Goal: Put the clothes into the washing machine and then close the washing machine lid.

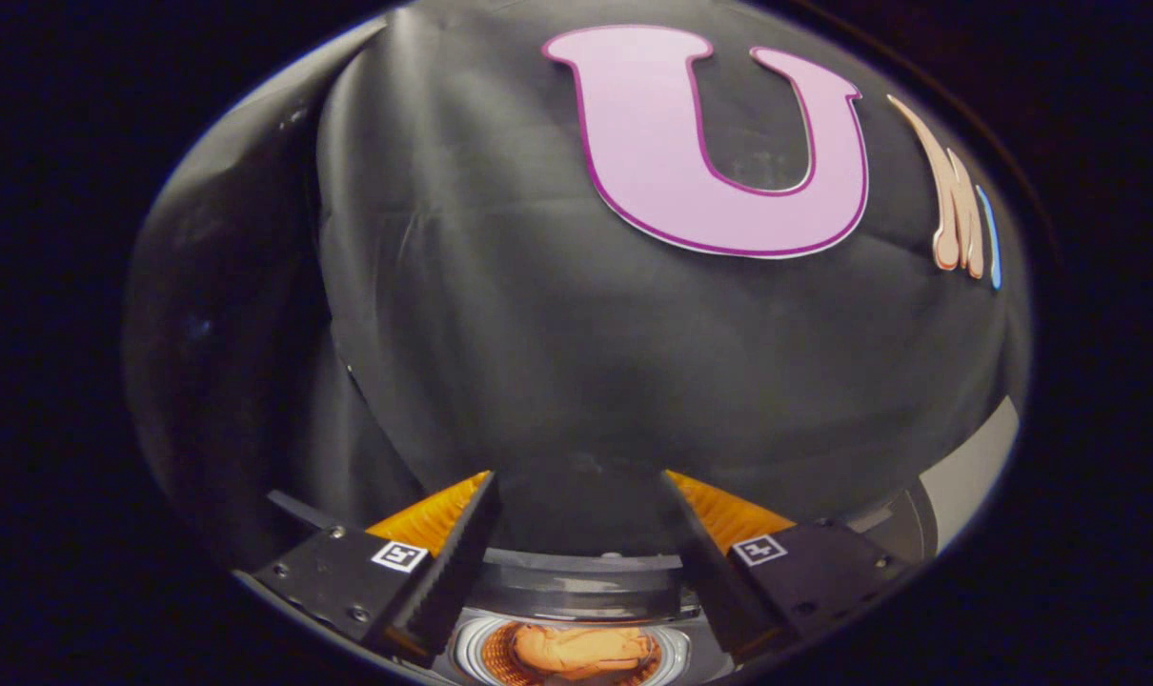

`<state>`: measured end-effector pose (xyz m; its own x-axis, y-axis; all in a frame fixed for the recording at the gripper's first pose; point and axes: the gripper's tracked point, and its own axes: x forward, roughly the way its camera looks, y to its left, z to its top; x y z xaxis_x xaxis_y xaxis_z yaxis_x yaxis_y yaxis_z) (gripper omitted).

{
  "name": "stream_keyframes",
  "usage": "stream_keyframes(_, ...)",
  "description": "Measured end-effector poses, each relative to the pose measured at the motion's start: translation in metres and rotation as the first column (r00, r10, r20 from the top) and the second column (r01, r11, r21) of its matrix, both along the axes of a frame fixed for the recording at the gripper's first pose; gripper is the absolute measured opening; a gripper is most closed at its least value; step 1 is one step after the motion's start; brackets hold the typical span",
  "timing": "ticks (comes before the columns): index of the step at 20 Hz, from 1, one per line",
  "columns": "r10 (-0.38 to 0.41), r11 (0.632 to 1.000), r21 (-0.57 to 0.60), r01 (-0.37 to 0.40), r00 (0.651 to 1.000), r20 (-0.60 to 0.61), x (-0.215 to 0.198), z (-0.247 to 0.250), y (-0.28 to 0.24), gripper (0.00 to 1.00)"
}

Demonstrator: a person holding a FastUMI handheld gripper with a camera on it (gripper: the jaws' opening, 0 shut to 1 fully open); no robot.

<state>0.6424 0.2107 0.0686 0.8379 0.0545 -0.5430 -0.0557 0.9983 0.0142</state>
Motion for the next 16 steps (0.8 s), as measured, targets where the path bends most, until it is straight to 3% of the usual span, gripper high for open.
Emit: stream_keyframes(16,0.031,0.999,0.013,-0.031,0.999,0.004,0.0055,-0.0072,-0.0010,1.00)
